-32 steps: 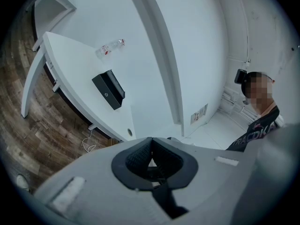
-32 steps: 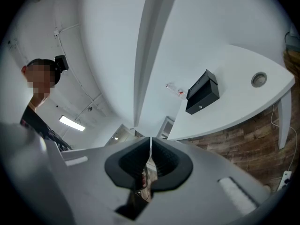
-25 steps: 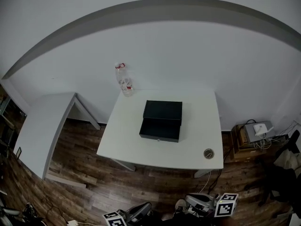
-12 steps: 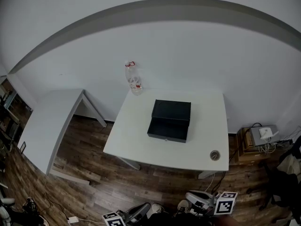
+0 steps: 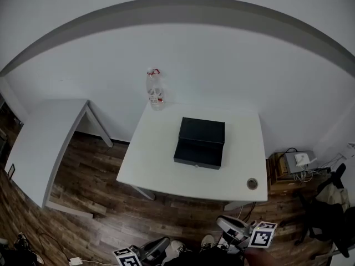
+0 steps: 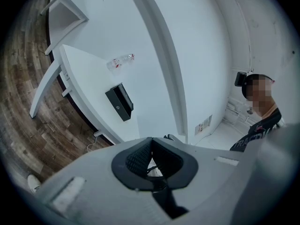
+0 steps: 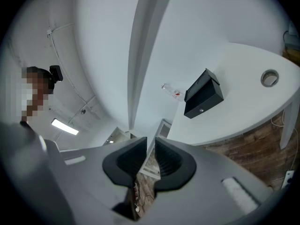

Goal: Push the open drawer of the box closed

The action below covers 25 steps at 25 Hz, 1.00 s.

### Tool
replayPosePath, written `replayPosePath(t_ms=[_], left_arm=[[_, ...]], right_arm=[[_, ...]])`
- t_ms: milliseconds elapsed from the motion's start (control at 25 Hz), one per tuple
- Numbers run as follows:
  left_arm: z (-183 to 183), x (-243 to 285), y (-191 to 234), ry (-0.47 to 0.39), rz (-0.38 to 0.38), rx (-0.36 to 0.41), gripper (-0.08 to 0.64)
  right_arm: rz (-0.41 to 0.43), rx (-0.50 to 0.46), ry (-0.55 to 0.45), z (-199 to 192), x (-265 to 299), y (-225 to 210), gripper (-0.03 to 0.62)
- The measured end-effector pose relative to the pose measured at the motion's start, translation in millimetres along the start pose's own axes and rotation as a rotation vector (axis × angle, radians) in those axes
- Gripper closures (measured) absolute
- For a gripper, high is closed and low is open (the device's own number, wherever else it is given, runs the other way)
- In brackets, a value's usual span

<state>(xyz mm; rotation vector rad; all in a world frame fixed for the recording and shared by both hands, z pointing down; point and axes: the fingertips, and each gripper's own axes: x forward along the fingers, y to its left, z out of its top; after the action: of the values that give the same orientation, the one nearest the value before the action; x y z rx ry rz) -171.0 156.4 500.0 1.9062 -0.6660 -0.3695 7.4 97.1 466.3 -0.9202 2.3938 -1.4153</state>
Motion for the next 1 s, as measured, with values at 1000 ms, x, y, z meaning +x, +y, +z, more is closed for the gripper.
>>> replayPosePath(t_ms=[1000], left_arm=[[48.7,73.0,48.3,0.004,0.106,0.076,0.565]], right_arm=[[-0.532,-0.06,0.022,269.6,130.0,-269.0,0.462]])
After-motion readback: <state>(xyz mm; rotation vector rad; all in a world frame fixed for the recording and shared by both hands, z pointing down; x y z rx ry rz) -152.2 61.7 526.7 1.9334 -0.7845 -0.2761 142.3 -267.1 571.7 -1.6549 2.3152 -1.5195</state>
